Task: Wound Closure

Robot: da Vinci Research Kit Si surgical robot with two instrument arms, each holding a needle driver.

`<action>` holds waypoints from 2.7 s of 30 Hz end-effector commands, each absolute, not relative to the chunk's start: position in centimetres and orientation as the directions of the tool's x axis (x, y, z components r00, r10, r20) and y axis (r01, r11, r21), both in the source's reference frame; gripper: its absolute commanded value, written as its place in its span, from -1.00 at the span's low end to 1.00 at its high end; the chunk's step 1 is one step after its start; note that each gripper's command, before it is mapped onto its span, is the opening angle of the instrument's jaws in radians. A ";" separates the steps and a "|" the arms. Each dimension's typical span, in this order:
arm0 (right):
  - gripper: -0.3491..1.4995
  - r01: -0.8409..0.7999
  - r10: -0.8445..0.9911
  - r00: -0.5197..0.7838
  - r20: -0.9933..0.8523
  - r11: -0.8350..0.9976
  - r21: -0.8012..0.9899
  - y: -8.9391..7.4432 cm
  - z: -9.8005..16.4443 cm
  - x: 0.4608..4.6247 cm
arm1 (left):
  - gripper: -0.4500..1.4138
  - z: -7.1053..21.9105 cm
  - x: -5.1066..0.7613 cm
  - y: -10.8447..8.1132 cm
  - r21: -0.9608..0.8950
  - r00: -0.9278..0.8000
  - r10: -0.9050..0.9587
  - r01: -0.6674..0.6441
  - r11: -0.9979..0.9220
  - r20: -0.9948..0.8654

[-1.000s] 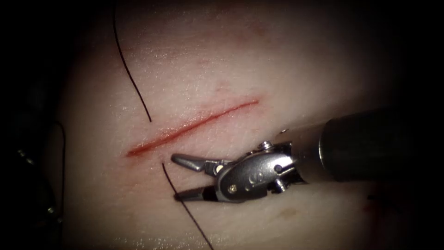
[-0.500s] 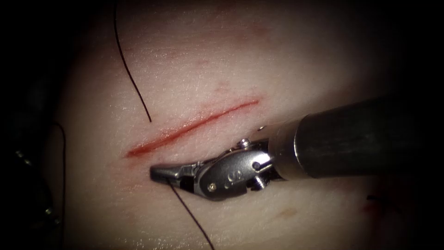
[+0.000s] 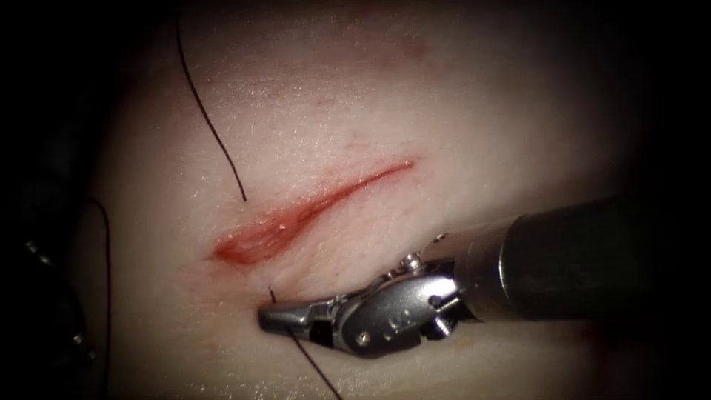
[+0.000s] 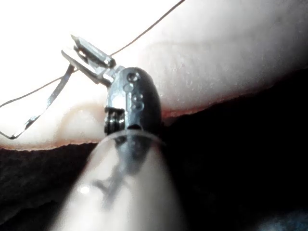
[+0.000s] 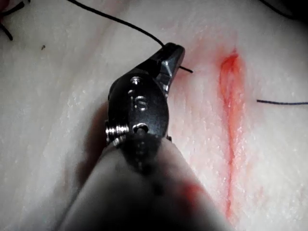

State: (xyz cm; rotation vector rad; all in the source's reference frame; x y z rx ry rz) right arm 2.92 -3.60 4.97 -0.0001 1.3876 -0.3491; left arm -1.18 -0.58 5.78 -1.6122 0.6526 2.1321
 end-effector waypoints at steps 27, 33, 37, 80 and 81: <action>-1.00 0.622 -0.150 0.228 -0.962 0.782 0.026 -4.9 4.9 2.48 | -1.00 5.9 -1.29 -0.7 0.129 -0.263 0.029 -0.564 -0.816 -0.964; -0.27 0.621 -0.098 0.253 -0.962 0.779 0.084 -4.9 4.9 2.43 | -1.00 5.9 -1.29 -0.7 0.129 -0.264 0.030 -0.564 -0.816 -0.964; 0.62 0.538 -0.072 0.280 -0.957 0.838 0.094 -4.6 4.9 2.39 | -1.00 5.9 -1.30 -0.7 0.129 -0.266 0.032 -0.563 -0.816 -0.964; 0.98 0.131 0.070 0.194 -0.978 0.987 0.097 -3.0 4.5 0.97 | -1.00 5.9 -1.30 -0.7 0.129 -0.266 0.030 -0.563 -0.817 -0.964; 0.98 0.120 0.074 0.200 -0.977 0.988 0.099 -3.0 4.5 0.97 | -1.00 5.9 -1.31 -0.7 0.129 -0.266 0.031 -0.563 -0.816 -0.964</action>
